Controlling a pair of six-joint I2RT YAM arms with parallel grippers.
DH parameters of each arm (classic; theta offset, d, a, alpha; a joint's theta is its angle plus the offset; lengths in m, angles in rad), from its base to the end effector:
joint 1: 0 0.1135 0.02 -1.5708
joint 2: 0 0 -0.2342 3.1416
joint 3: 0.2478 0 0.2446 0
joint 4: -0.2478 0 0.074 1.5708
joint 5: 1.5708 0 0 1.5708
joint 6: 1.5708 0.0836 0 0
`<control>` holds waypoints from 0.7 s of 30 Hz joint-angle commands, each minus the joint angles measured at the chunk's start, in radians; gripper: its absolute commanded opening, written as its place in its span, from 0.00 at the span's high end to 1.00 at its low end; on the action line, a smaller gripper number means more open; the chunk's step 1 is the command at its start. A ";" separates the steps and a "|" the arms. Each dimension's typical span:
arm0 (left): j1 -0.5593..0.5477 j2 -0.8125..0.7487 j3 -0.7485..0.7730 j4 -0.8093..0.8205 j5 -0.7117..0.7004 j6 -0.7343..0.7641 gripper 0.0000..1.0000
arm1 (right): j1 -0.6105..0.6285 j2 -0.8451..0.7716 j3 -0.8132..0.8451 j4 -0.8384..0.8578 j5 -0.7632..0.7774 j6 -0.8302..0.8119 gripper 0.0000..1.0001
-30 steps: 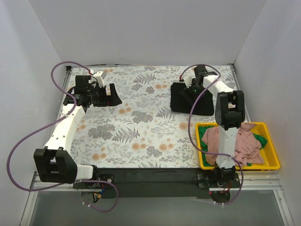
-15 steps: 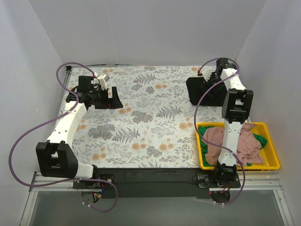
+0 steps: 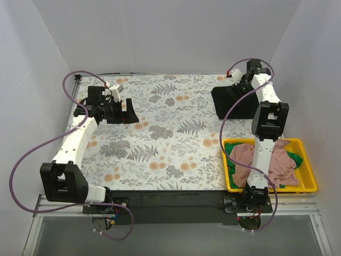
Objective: Fold and stack the t-shirts
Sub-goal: Neatly place the folded tshirt to the corner
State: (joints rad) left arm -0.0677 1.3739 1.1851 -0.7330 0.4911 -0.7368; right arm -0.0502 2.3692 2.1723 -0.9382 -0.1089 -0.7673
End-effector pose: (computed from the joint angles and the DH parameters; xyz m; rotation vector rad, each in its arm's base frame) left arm 0.3043 -0.0601 0.2399 -0.6411 2.5062 -0.9339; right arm 0.4982 -0.0159 0.1470 -0.9771 2.5146 -0.1024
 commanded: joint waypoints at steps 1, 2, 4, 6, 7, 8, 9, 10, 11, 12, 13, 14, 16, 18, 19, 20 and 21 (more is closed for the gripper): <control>0.005 -0.065 0.018 0.004 0.023 -0.003 0.11 | 0.033 -0.217 -0.020 0.033 -0.008 0.155 0.02; 0.005 -0.071 0.018 0.006 0.023 -0.006 0.10 | 0.038 -0.235 -0.044 0.030 0.009 0.174 0.02; 0.005 -0.085 0.010 0.010 0.020 -0.009 0.11 | 0.047 -0.281 -0.121 0.032 0.037 0.230 0.02; 0.006 -0.102 0.005 0.015 0.010 -0.016 0.10 | 0.047 -0.307 -0.173 0.030 0.051 0.273 0.02; 0.005 -0.107 0.004 0.017 0.000 -0.021 0.11 | 0.074 -0.324 -0.199 0.030 0.055 0.317 0.02; 0.005 -0.113 0.004 0.020 -0.008 -0.026 0.11 | 0.079 -0.330 -0.242 0.029 0.061 0.339 0.02; 0.005 -0.116 0.004 0.018 -0.016 -0.032 0.11 | 0.085 -0.335 -0.264 0.029 0.067 0.359 0.02; 0.005 -0.118 0.002 0.020 -0.029 -0.033 0.11 | 0.098 -0.346 -0.285 0.030 0.067 0.393 0.02; 0.006 -0.125 0.004 0.020 -0.037 -0.035 0.11 | 0.105 -0.350 -0.328 0.032 0.080 0.408 0.02; 0.006 -0.127 0.005 0.017 -0.043 -0.036 0.11 | 0.111 -0.353 -0.347 0.032 0.089 0.425 0.02; 0.006 -0.130 0.005 0.014 -0.045 -0.033 0.10 | 0.122 -0.360 -0.368 0.038 0.097 0.436 0.02; 0.006 -0.133 0.005 0.012 -0.043 -0.033 0.11 | 0.127 -0.364 -0.418 0.056 0.104 0.466 0.02; 0.006 -0.142 0.001 0.011 -0.039 -0.027 0.11 | 0.134 -0.378 -0.471 0.106 0.104 0.490 0.02; 0.006 -0.142 0.001 0.011 -0.039 -0.027 0.11 | 0.139 -0.387 -0.535 0.145 0.153 0.520 0.02; 0.006 -0.141 0.001 0.011 -0.039 -0.027 0.11 | 0.142 -0.390 -0.549 0.163 0.158 0.531 0.02; 0.006 -0.139 -0.001 0.012 -0.037 -0.029 0.11 | 0.144 -0.389 -0.560 0.191 0.166 0.539 0.02; 0.006 -0.136 0.004 0.012 -0.034 -0.027 0.11 | 0.145 -0.386 -0.581 0.205 0.172 0.546 0.02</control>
State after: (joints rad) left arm -0.0673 1.2770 1.1847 -0.7254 0.4591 -0.7639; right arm 0.0933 2.0052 1.6150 -0.8364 0.0162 -0.2924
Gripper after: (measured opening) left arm 0.894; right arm 0.984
